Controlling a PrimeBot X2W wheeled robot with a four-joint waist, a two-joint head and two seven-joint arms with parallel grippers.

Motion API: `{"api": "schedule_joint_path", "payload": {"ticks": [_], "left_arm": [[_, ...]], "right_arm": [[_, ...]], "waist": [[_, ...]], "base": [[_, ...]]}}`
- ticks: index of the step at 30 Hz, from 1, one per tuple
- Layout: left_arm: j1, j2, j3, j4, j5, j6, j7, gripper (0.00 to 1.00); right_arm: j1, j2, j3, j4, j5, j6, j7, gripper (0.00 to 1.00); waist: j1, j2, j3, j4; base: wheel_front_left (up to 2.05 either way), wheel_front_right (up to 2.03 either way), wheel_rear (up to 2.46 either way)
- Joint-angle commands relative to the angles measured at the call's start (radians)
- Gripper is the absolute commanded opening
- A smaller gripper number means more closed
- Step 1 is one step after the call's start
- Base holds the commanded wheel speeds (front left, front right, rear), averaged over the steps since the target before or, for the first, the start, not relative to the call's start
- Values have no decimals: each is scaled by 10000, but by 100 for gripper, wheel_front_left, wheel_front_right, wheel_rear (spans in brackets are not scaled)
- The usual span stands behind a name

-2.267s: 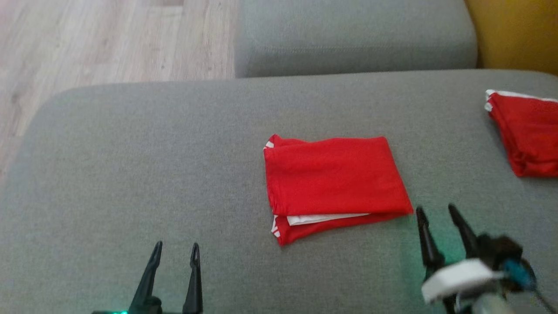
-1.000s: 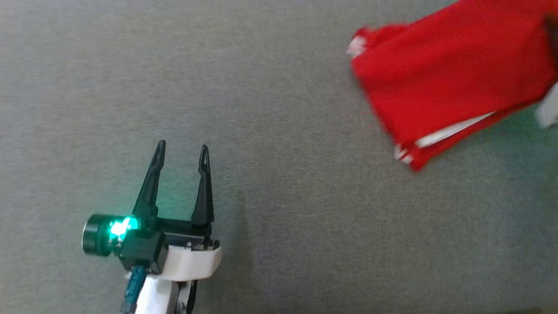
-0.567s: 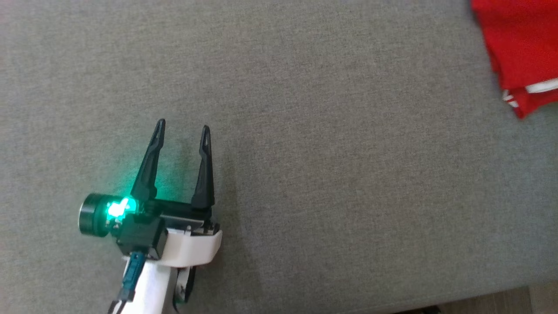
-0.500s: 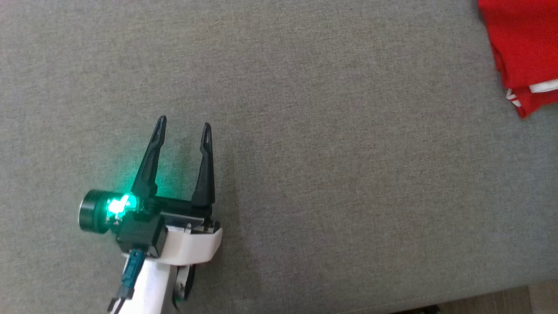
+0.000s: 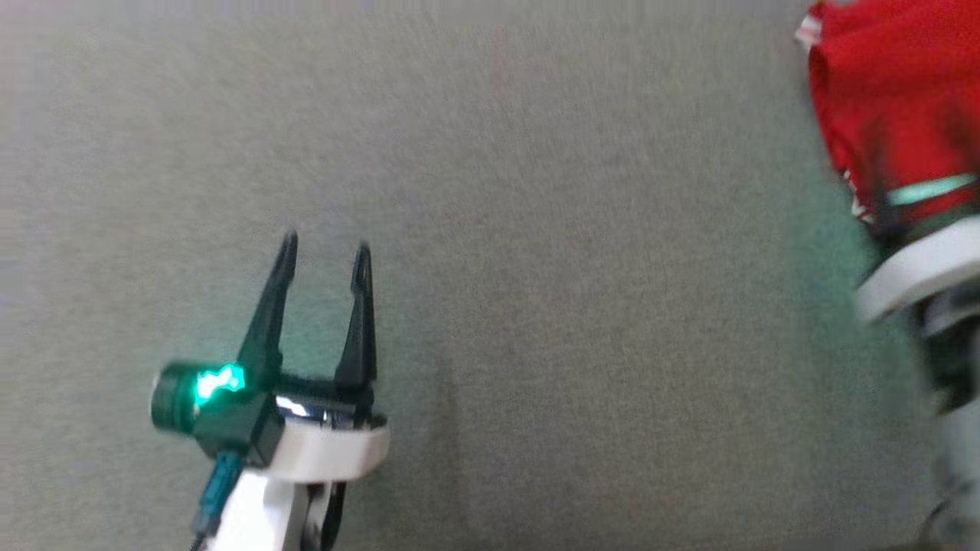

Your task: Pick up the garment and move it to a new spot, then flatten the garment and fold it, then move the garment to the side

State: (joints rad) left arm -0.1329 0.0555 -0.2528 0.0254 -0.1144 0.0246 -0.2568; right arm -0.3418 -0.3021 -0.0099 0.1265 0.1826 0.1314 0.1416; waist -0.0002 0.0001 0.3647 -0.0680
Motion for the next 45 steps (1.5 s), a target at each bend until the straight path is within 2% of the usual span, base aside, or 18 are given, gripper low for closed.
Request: {"api": "schedule_joint_path", "payload": {"ticks": [1, 6, 10, 12, 18, 21, 32, 33, 36, 45], "left_arm": [[204, -12, 340, -204, -62, -9, -49, 100], [882, -35, 605, 46, -247, 127, -49, 100], [1608, -44, 819, 130, -390, 144, -49, 100], [1986, -46, 927, 171, -394, 142, -49, 100], [2692, -50, 1213, 106, -387, 128, -49, 100], [2851, -51, 1295, 109, -435, 133, -49, 100], [2983, -52, 1326, 71, -33, 177, -49, 100], [3250, -6, 957, 398, -24, 153, 2, 0], [3304, -8, 913, 871, -15, 148, 6, 0], [3120, 56, 1022, 904, -1171, 50, 194, 0]], "right_arm": [[146, -49, 239, -150, 184, -7, -268, 100], [910, 700, 1853, 1462, 758, -7, -2356, 100], [1537, 1320, 2370, 2578, 848, -7, -3853, 100], [1871, 1560, 2462, 2674, 669, -7, -4011, 100], [3161, 2199, 1827, 820, -85, -7, -4030, 100], [3709, 2359, 1624, 286, -307, -7, -4031, 100], [4338, 2508, 1422, 74, -407, -7, -4033, 100], [4596, 2539, 1235, 416, -358, 0, -3925, 0], [4675, 2541, 1274, 888, -346, 0, -3908, 0], [4530, 2473, 1198, 877, 786, -1, -3722, 0]], "waist": [[2, -1, -852, 384], [2, -1, -2079, 739], [2, -1, -3051, 950], [2, -1, -3472, 1005], [2, -1, -3937, 1064], [2, -1, -4038, 1066], [2, -1, -4113, 1054], [2, -1, -4116, 1051], [3, -1, -4117, 1048], [3, -1, -4080, 1021]], "base": [[0, 0, 0], [0, 0, 0], [0, 0, 0], [0, 0, 0], [0, 0, 0], [0, 0, 0], [0, 0, 0], [0, 0, 0], [0, 0, 0], [0, 0, 0]]}}
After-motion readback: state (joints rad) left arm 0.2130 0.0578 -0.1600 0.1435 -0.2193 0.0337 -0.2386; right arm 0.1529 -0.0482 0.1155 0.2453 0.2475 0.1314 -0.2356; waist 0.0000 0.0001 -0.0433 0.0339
